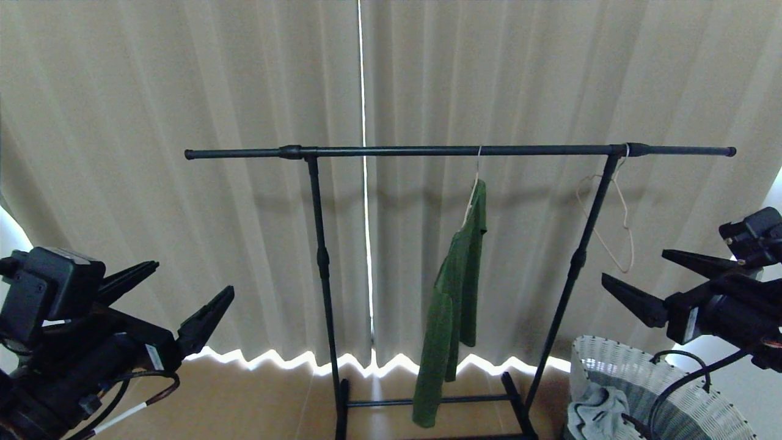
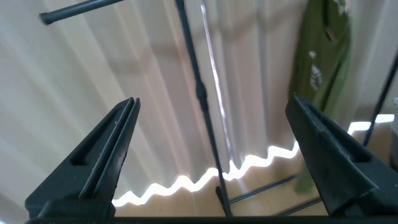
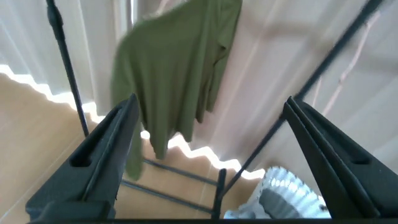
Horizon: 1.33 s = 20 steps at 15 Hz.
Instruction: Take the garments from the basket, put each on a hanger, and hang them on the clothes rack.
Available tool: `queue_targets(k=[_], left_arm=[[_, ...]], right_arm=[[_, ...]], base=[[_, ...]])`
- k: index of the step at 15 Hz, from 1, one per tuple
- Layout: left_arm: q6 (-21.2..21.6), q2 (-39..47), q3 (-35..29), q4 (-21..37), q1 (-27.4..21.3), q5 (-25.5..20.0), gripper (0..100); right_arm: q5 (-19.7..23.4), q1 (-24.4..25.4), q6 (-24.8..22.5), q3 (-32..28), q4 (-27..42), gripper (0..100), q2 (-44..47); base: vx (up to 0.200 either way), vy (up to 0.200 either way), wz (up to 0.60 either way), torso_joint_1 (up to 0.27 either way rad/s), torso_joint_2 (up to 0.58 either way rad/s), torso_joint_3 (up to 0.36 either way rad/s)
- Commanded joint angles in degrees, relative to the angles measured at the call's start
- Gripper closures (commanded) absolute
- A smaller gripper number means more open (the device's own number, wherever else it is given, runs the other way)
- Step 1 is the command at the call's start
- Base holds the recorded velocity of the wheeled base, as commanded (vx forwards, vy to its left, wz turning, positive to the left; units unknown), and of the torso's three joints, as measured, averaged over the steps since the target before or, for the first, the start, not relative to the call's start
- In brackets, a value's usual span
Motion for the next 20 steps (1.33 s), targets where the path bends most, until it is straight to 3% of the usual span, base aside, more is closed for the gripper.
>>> queue_targets(k=[1, 8, 17, 20], left_arm=[[0.21, -0.35, 0.71, -0.07, 1.66, -0.01, 0], [-0.05, -8.26, 4.67, 0.46, 1.75, 0.08, 0], [-0.23, -5.09, 5.19, 0.46, 5.7, -0.01, 0], [-0.05, -4.65, 5.81, 0.55, 5.88, -0.01, 0]], right_arm=[[-1.51, 0.25, 0.08, 2.38, 0.72, 0, -5.66], [-1.33, -1.68, 3.15, 10.91, 0.19, 0, -6.63], [-1.68, -1.86, 2.71, 11.17, 0.45, 0, -11.82], [-1.68, -1.86, 2.71, 11.09, 0.45, 0, -11.73]], base=[[0.0, 0.0, 0.0, 0.0, 0.0, 0.0], [0.0, 0.0, 0.0, 0.0, 0.0, 0.0], [0.0, 0.0, 0.0, 0.0, 0.0, 0.0], [0.0, -0.2, 0.0, 0.002, 0.0, 0.005]])
